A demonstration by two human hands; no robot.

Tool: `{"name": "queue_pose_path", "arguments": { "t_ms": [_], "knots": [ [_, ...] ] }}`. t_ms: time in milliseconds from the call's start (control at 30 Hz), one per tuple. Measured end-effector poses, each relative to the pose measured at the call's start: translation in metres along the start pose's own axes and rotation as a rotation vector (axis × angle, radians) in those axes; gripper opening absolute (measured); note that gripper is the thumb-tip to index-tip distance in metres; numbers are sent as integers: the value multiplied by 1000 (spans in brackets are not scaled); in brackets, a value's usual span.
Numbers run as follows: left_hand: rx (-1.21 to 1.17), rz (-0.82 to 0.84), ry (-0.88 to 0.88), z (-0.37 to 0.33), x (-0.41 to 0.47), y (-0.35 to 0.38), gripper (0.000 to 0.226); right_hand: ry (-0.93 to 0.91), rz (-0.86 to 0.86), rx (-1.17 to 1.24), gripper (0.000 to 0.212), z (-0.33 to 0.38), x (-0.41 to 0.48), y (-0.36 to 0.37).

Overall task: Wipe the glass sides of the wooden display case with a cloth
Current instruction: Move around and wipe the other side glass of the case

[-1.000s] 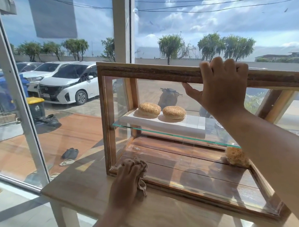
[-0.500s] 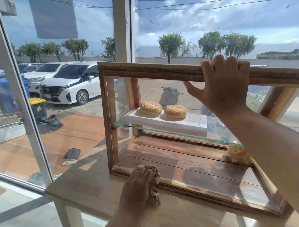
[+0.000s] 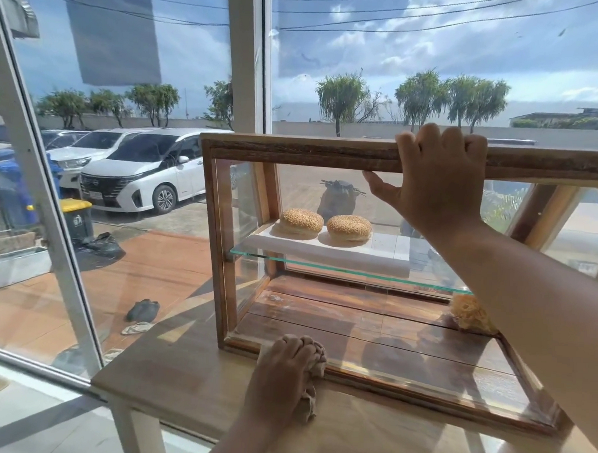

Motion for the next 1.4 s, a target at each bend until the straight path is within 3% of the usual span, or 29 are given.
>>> {"name": "queue_pose_path", "arguments": {
  "t_ms": [100,200,400,500,667,767,1000,1200,1300,1400],
  "knots": [
    [61,85,192,-27,18,16,17,2,4,1,61,0,0,0],
    [101,117,189,-23,20,17,17,3,1,3,61,-1,0,2],
    [209,211,-11,25,-2,-21,32,0,11,10,61,-1,0,0],
    [178,246,-125,13,7,-24,30,-1,20,7,62,0,0,-1],
    [67,263,-50,-18,22,-10,37,20,34,26,61,1,0,-2],
    [115,228,-48,-20,18,-9,35,14,35,42,60,0,0,-3],
    [233,226,-299,25,-6,-33,35,16,64,48,59,0,-1,-2],
    [10,180,-95,-40,22,-3,31,19,86,51,61,0,0,-1],
    [81,159,-41,-55,32,9,29,26,93,57,63,-1,0,-1],
    [151,174,-96,-31,19,-1,31,22,97,57,64,0,0,-2]
  ]
}}
Point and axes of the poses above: each hand's wrist, its own x-axis towards the middle knuckle, its own y-axis out of the palm, z = x × y, the point moved 1 cm from there along x, towards the middle knuckle, and after that the axes turned 14 degrees about y, right-handed, at the moved point
